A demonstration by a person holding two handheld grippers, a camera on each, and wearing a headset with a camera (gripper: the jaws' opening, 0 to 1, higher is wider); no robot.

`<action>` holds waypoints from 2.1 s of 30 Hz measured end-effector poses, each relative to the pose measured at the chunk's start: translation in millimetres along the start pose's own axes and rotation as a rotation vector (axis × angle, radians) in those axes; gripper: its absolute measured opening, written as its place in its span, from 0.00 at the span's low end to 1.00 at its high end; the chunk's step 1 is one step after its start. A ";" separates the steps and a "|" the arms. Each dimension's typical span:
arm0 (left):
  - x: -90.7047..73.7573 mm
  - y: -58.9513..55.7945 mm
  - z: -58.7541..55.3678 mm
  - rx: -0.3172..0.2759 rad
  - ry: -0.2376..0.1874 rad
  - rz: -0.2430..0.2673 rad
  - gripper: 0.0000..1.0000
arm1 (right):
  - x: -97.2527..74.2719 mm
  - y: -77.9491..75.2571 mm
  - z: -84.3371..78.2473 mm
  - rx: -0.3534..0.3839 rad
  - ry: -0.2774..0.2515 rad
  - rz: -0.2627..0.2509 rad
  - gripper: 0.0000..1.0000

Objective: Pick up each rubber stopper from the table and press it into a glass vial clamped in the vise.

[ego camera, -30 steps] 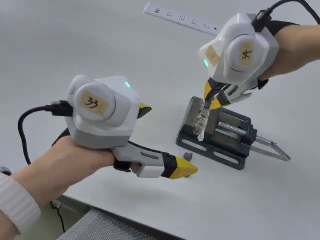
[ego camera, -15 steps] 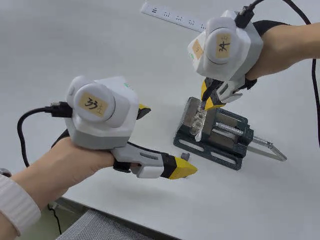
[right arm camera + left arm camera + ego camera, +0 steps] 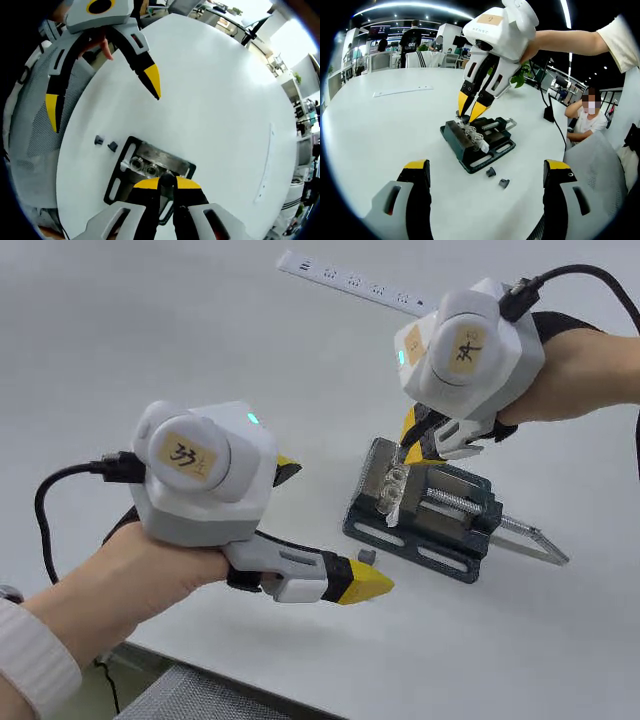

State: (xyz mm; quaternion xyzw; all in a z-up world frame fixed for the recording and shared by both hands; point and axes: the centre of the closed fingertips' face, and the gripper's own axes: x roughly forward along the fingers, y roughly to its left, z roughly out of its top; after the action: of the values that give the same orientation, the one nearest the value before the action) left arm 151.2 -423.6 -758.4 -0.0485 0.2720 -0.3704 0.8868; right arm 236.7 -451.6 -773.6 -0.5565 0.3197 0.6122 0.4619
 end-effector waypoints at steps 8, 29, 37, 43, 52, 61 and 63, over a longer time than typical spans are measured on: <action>-0.5 1.8 0.9 -0.004 0.000 0.003 0.92 | -1.8 -2.4 -1.9 0.069 -0.075 -0.030 0.03; -1.4 2.8 2.9 -0.006 0.000 0.005 0.91 | 0.4 -2.9 -1.7 -0.067 -0.088 -0.043 0.06; -1.8 2.4 2.7 -0.003 0.002 0.004 0.91 | 2.8 -3.1 -2.4 -0.091 -0.077 -0.047 0.08; -1.8 1.4 2.7 -0.005 0.004 0.003 0.91 | 0.6 -3.1 -2.0 -0.086 -0.085 -0.047 0.14; -1.9 4.1 3.4 -0.002 0.002 0.004 0.91 | -16.9 -5.0 2.2 -0.015 -0.133 0.001 0.18; -2.7 6.9 5.7 -0.008 -0.004 0.006 0.91 | -21.2 -6.9 -2.8 0.049 -0.091 0.083 0.00; -3.0 7.5 5.6 -0.009 -0.004 0.006 0.91 | -20.2 -4.9 -1.7 0.049 -0.084 0.103 0.00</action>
State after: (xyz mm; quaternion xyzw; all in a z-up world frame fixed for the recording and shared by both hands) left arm 157.1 -416.8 -754.4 -0.0525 0.2722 -0.3663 0.8883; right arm 241.0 -455.5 -753.6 -0.5015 0.3433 0.6500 0.4562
